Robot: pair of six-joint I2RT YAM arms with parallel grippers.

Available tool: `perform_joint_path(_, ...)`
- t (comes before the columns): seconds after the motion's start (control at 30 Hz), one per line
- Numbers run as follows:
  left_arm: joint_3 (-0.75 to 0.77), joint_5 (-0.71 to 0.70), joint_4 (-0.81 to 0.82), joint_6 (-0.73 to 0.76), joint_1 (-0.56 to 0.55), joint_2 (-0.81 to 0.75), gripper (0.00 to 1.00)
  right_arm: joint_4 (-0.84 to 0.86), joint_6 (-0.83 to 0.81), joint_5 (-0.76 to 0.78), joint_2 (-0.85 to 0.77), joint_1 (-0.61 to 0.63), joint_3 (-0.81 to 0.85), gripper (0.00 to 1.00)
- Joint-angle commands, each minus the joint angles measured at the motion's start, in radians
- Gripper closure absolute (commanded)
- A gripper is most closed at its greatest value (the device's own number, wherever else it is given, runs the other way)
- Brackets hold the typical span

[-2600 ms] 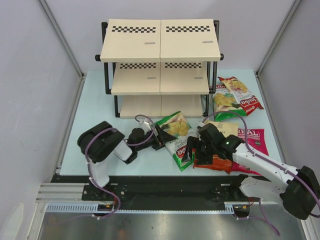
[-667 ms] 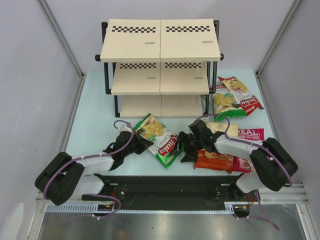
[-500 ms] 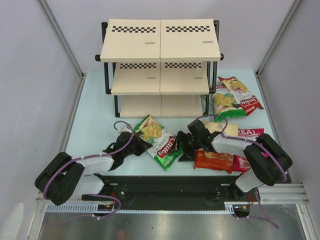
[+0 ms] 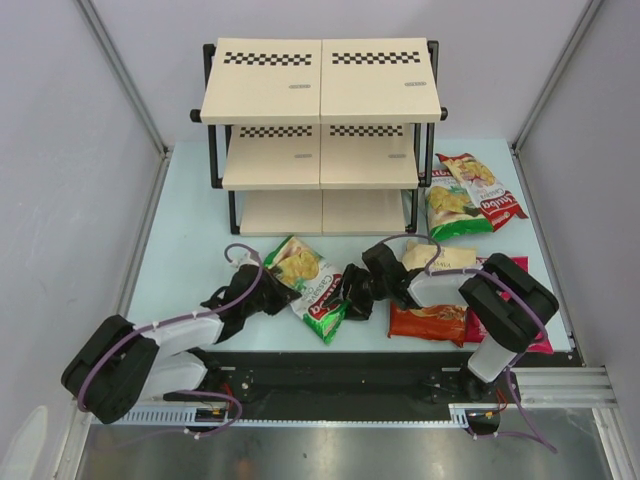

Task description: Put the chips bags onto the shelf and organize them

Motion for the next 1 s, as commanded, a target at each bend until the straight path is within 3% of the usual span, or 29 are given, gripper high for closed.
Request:
perform_joint_path(0.0,0.011,-0.004,-0.088,0.045,0.002,-0.028,1.00,0.038,0.029,0.097,0.045,0.017,0.011,0.49)
perform_joint_path(0.23,0.038,-0.016,-0.148,0.055,0.008,-0.039,1.00,0.107,-0.054,0.042,0.039,0.014,0.038,0.91)
perform_joint_path(0.3,0.066,-0.013,-0.173,0.078,0.025,-0.050,0.95,0.070,-0.114,0.014,0.019,0.008,0.053,0.94)
perform_joint_path(0.33,0.077,-0.019,-0.186,0.088,0.034,-0.059,0.88,0.052,-0.141,0.009,0.005,0.005,0.061,0.96)
perform_joint_path(0.37,0.090,-0.022,-0.201,0.123,0.061,-0.082,0.56,0.034,-0.169,0.006,-0.033,0.002,0.070,0.98)
perform_joint_path(0.4,0.118,-0.024,-0.235,0.145,0.080,-0.094,0.40,-0.006,-0.218,0.005,-0.053,-0.008,0.076,1.00)
perform_joint_path(0.47,0.150,-0.024,-0.290,0.199,0.158,-0.125,0.23,-0.054,-0.261,0.005,-0.099,-0.023,0.098,1.00)
perform_joint_path(0.67,0.250,0.009,-0.472,0.288,0.345,-0.197,0.15,-0.290,-0.396,-0.044,-0.233,-0.098,0.162,1.00)
perform_joint_path(0.97,0.377,-0.024,-0.635,0.341,0.396,-0.254,0.15,-0.485,-0.508,-0.056,-0.368,-0.187,0.259,1.00)
